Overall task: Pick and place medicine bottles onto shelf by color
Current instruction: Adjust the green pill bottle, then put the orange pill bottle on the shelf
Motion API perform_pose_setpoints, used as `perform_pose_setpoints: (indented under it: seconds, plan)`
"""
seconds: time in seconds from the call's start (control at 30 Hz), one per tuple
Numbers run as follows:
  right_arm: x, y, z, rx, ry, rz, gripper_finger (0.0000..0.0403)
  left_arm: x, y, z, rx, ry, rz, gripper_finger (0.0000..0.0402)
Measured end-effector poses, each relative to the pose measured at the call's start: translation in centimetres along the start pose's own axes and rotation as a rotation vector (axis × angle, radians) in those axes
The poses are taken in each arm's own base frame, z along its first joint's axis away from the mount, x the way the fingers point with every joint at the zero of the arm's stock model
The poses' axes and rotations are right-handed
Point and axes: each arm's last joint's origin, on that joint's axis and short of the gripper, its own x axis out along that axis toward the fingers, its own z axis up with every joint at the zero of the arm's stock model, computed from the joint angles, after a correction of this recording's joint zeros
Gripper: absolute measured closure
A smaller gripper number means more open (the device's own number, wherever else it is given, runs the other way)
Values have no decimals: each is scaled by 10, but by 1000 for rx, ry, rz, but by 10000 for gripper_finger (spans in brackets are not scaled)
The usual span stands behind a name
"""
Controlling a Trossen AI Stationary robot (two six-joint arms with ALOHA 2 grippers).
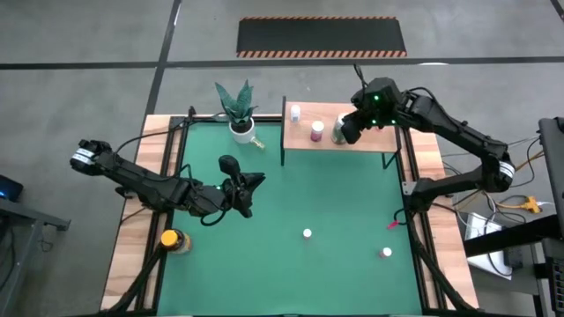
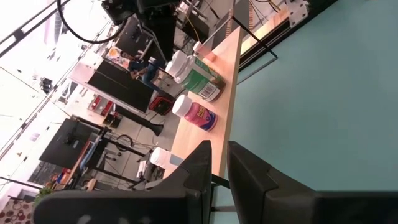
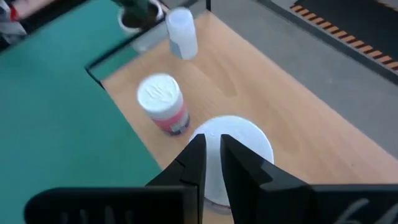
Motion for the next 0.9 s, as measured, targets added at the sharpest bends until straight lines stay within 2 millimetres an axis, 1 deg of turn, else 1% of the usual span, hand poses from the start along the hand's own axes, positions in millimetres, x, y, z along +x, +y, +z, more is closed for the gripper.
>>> perform_pose_setpoints:
  seconds: [0.1,0.2,0.3,0.4,0.5,0.63,0.9]
  plan:
    - [-12,4,2,0,-45,17,365,0,0,0,0,0,0,369]
    - [-27,13,-4,-28,-82,54,365,0,0,0,0,0,0,369]
    - [-37,28,-21,-77,-91,112,365,0,1,1,-9,-6,4,369]
    - [-40,45,-42,-105,-128,155,365,0,2,2,-29,-18,14,369]
    - [-36,60,-66,-134,-144,247,365,0,3,4,-48,-30,22,369]
    - [-24,80,-99,-191,-133,366,365,0,5,5,-82,-42,30,369]
    - [10,114,-159,-344,-145,553,365,0,4,6,-89,-42,29,369]
